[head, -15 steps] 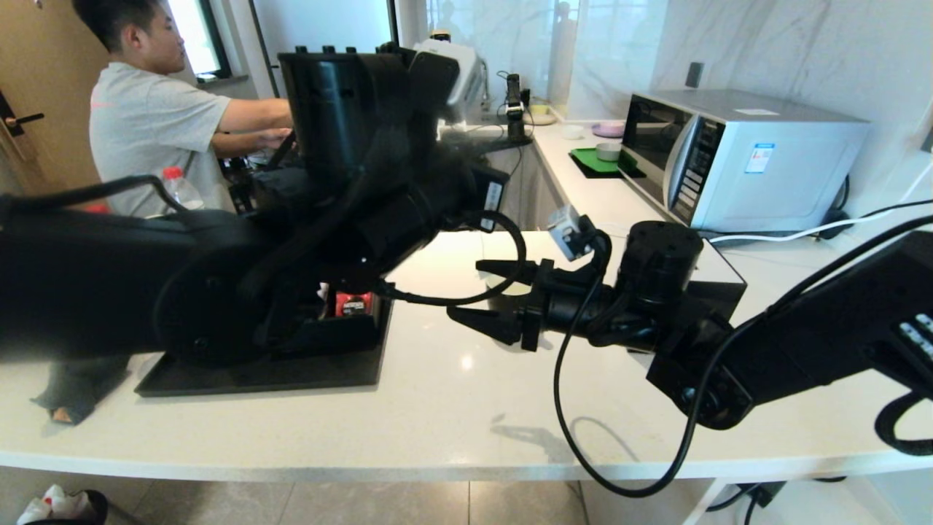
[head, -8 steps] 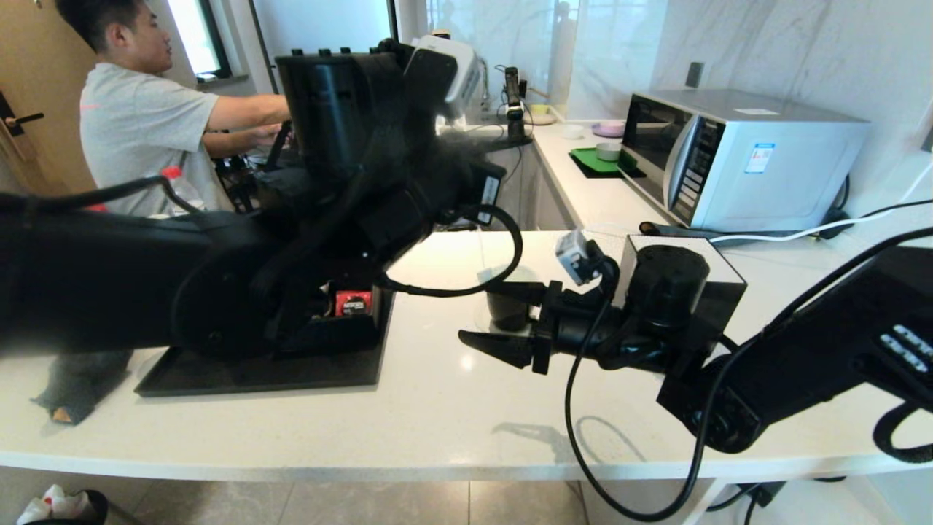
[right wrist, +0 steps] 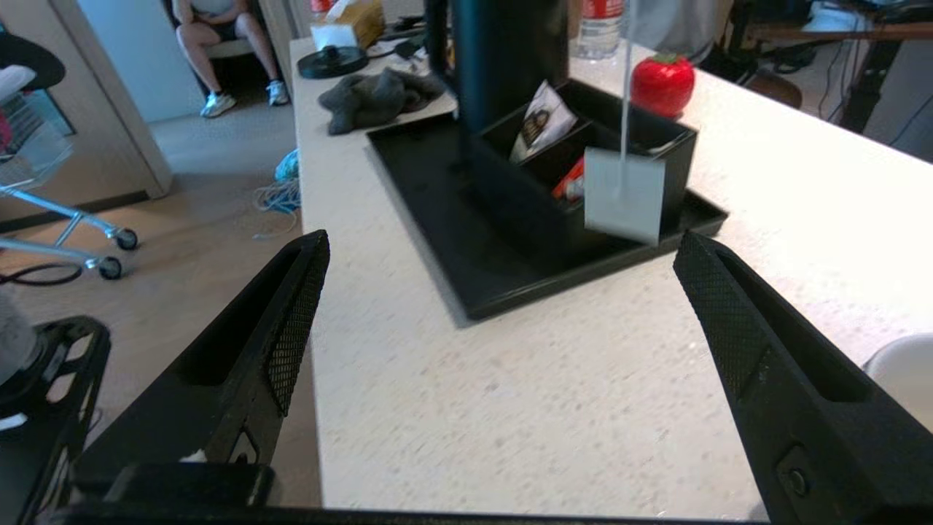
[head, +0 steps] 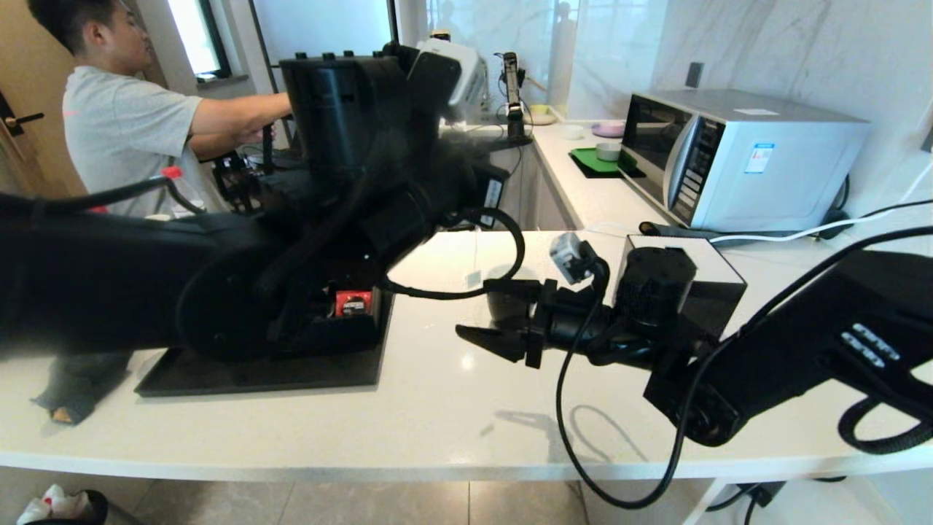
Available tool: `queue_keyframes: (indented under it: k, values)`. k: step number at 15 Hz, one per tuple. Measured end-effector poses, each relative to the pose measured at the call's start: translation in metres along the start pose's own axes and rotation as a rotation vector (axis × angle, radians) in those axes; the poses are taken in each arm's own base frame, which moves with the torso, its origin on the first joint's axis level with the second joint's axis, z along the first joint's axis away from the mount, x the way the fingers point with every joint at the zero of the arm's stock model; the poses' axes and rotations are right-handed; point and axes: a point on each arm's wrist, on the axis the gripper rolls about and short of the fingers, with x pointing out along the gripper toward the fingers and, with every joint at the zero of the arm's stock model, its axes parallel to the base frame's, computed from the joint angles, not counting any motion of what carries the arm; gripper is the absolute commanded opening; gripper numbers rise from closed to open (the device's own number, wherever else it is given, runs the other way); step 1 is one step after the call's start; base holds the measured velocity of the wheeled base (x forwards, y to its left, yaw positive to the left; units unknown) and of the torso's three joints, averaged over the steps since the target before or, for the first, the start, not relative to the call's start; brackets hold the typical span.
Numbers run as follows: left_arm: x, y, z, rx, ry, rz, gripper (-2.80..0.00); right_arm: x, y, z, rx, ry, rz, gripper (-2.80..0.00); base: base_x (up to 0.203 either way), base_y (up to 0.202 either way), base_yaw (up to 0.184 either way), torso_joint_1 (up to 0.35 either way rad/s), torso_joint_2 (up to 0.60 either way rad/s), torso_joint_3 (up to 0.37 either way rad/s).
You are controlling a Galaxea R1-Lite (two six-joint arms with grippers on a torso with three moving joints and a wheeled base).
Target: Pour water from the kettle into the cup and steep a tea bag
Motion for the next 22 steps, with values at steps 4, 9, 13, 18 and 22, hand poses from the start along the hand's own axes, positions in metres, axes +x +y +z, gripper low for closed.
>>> queue_keyframes:
  k: [4,9,13,18,22]
  values:
    - [0.000,0.000,0.000,0.000,0.001,-0.001,-2.80,0.009,-0.012,0.015,-0.016,-0.028,-0.009,0.00,0.000,0.000,0.000,0.000,0.00,0.000]
    - [0.001,-0.001,-0.002,-0.001,0.002,-0.002,-2.80,0.011,-0.017,0.024,-0.030,-0.044,-0.015,0.00,0.000,0.000,0.000,0.000,0.00,0.000]
    - [0.002,-0.001,-0.003,0.001,0.001,-0.001,-2.80,0.009,-0.015,0.025,-0.030,-0.044,-0.015,0.00,0.000,0.000,0.000,0.000,0.00,0.000]
    - [0.003,-0.002,-0.004,0.018,0.005,-0.002,-2.80,0.006,-0.012,0.022,-0.024,-0.037,-0.014,0.00,0.000,0.000,0.000,0.000,0.00,0.000]
    - [0.006,-0.003,-0.006,0.012,-0.015,0.002,-2.80,0.005,-0.009,0.020,-0.019,-0.027,-0.011,0.00,0.000,0.000,0.000,0.000,0.00,0.000]
